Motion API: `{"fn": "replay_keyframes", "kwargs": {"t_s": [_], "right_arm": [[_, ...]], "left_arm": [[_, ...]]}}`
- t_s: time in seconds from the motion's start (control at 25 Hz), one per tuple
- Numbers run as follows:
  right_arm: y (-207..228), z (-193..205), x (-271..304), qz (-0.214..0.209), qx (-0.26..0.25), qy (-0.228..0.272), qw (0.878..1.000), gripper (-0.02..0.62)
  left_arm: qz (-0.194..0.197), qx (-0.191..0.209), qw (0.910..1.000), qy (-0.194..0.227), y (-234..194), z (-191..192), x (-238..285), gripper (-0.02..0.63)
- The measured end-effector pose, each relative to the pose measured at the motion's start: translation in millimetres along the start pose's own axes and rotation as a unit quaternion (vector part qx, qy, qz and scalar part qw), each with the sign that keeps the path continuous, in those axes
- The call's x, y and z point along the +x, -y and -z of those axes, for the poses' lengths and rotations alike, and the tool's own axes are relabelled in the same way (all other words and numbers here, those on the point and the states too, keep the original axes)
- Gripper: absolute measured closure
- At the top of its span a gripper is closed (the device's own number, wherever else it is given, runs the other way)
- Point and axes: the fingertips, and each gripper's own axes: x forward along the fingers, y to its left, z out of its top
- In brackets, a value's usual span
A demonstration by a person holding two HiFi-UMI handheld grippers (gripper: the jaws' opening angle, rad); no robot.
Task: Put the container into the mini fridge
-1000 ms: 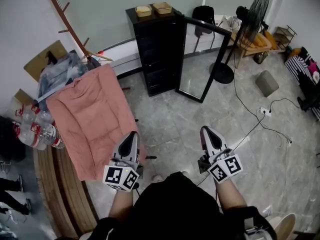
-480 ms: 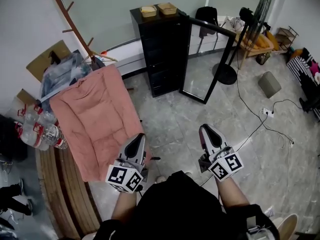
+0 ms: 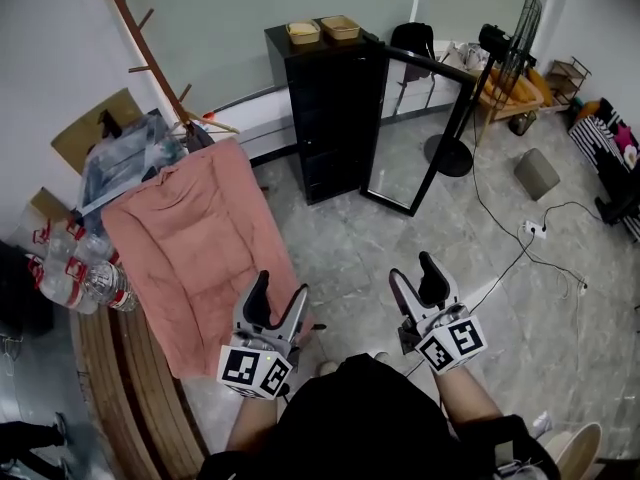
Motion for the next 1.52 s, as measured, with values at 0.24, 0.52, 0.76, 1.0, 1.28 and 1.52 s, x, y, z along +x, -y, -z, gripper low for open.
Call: {"fn": "replay_keyframes", "kwargs": {"t_s": [0.24,0.52,0.76,1.0,1.28,1.52], "right_arm": [[-3.6,1.1,-2.7,0.010,-0.017,-0.007,1.000,0.313],[18.0,-1.0,28.4,-0.008,-0.005,-0.006,1.000,0.313],[50.3,-13.5,79.1,-0.051,0.002,0.003,0.999,0.313],[101.3,-31.4,105.5,-0.079,0.000,0.010,0.997,0.314],[166.7,-40.8,113.0,-0.067,-0.004,0.001,0.998,0.313],[199.6,-45.5,127.4,-0.059,0.013,0.002,0.998,0.313]], "left_arm": [[-0.002,-0.016,0.9998,0.012,-10.8,-2.8,3.1,0.258],[0.025,0.005,0.9994,0.023,-3.5,-8.9,32.1,0.213],[0.009,0.000,0.9997,0.024,-4.9,-12.7,83.4,0.213],[-0.031,-0.008,0.9977,0.059,-2.7,-21.3,154.1,0.214],[-0.035,-0.004,0.9984,0.044,17.9,-10.4,226.2,0.214],[-0.047,-0.002,0.9985,0.029,16.7,-4.8,244.2,0.214]]}}
